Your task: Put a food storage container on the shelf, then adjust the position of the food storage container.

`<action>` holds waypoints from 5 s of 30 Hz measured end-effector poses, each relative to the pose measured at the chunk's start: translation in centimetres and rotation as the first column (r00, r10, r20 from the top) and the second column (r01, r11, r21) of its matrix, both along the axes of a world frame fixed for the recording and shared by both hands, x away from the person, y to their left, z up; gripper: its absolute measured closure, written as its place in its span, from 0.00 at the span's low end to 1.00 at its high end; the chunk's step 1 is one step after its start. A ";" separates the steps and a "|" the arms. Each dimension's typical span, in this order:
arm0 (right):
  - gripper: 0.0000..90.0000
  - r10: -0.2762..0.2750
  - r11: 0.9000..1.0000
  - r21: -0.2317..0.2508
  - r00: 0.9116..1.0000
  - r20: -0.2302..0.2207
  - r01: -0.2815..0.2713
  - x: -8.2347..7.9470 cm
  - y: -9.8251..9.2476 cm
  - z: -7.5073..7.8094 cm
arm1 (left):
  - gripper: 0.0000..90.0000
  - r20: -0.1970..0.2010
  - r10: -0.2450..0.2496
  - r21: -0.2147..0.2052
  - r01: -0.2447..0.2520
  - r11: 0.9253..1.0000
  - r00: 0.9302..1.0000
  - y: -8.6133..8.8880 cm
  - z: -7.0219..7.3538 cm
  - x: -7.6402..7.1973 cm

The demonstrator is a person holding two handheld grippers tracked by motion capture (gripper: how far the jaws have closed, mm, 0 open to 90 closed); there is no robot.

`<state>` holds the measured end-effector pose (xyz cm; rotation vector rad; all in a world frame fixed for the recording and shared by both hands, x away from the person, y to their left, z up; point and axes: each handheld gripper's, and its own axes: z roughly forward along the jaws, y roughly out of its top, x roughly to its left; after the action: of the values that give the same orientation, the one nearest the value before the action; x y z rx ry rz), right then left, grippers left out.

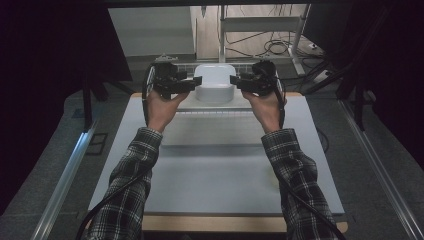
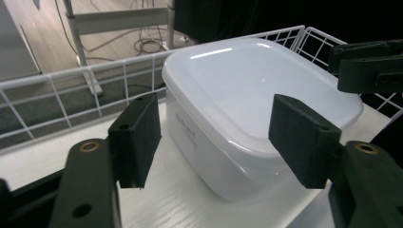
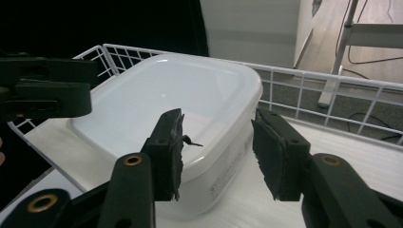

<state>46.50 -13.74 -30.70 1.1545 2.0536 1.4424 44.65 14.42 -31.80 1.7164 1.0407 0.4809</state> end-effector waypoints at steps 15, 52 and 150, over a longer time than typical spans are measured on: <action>0.40 0.039 0.999 0.006 0.999 0.030 -0.039 -2.0 -1.8 0.0 | 0.19 0.020 -0.115 0.032 0.114 0.993 0.993 -0.1 0.0 -3.0; 0.08 0.220 0.972 -0.096 0.974 0.048 -0.215 -8.7 -2.7 -4.0 | 0.07 0.085 -0.227 0.091 0.219 0.971 0.970 0.9 -4.8 -11.1; 0.99 -0.201 0.956 -0.238 0.974 -0.107 0.171 -15.4 -16.6 -14.6 | 0.07 -0.073 -0.176 0.166 0.186 0.968 0.982 3.4 -19.4 -18.4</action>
<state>31.13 -30.36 -45.29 1.3340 2.0667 1.0376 26.29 17.82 -51.23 1.9690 0.8933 0.4154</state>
